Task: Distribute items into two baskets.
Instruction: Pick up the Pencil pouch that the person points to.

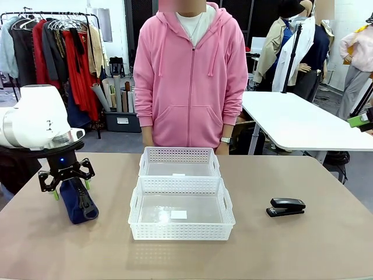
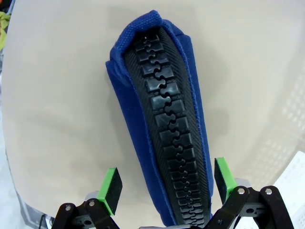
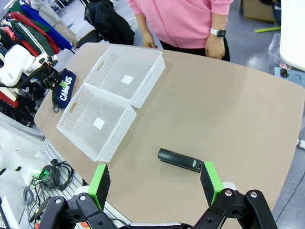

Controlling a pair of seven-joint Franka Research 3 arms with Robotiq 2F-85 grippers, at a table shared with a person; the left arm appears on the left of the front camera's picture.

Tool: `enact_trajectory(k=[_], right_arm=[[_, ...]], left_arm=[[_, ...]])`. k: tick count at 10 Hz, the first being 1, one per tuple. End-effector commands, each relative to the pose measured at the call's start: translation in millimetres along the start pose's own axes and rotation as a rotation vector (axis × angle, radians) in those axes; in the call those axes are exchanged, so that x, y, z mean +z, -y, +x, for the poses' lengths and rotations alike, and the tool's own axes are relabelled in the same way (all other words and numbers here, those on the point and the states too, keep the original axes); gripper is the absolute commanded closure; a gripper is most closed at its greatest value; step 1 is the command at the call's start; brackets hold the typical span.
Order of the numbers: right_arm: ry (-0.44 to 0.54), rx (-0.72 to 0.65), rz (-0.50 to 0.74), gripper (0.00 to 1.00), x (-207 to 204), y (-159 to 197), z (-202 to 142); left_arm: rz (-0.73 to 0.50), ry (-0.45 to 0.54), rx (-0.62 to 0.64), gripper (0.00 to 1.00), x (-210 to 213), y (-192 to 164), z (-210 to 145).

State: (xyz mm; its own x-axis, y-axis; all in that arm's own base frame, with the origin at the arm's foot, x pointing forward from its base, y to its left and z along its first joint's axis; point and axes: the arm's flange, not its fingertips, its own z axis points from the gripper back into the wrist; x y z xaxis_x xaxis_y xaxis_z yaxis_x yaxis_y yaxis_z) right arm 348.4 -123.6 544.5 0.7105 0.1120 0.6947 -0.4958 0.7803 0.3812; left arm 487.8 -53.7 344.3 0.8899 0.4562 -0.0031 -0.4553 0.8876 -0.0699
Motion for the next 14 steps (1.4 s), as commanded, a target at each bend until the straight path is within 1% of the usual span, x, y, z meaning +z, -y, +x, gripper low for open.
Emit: enact_trajectory(k=[1, 2, 6, 7, 10, 11, 12, 13, 14], right_arm=[[0.021, 0.007, 0.023, 0.0, -0.4, 0.0, 0.8], [0.021, 0.007, 0.023, 0.0, -0.4, 0.0, 0.8], [0.021, 0.007, 0.023, 0.0, -0.4, 0.0, 0.8], [0.021, 0.007, 0.023, 0.0, -0.4, 0.0, 0.8], [0.021, 0.007, 0.023, 0.0, -0.4, 0.0, 0.8], [0.021, 0.007, 0.023, 0.0, -0.4, 0.0, 0.8], [0.021, 0.007, 0.023, 0.0, -0.4, 0.0, 0.8], [0.021, 0.007, 0.023, 0.0, -0.4, 0.0, 0.8], [0.021, 0.007, 0.023, 0.0, -0.4, 0.0, 0.8]], left_arm=[[0.007, 0.001, -0.004, 0.0, -0.1, -0.7, 0.8], [0.005, 0.005, -0.012, 0.13, -1.1, -1.1, 0.9], [0.002, -0.004, -0.004, 0.92, -1.5, -1.4, 2.9], [0.003, -0.008, -0.002, 1.0, -1.3, -1.2, 3.3], [0.004, -0.012, -0.006, 1.0, -0.5, -1.2, 3.4], [-0.005, -0.029, -0.018, 1.0, -0.1, -1.5, 3.3], [-0.015, -0.028, -0.018, 1.0, 0.2, -1.2, 2.9], [0.003, -0.007, -0.007, 1.0, -1.3, 0.5, -0.9], [0.003, -0.007, -0.007, 1.0, -1.3, 0.5, -0.9]])
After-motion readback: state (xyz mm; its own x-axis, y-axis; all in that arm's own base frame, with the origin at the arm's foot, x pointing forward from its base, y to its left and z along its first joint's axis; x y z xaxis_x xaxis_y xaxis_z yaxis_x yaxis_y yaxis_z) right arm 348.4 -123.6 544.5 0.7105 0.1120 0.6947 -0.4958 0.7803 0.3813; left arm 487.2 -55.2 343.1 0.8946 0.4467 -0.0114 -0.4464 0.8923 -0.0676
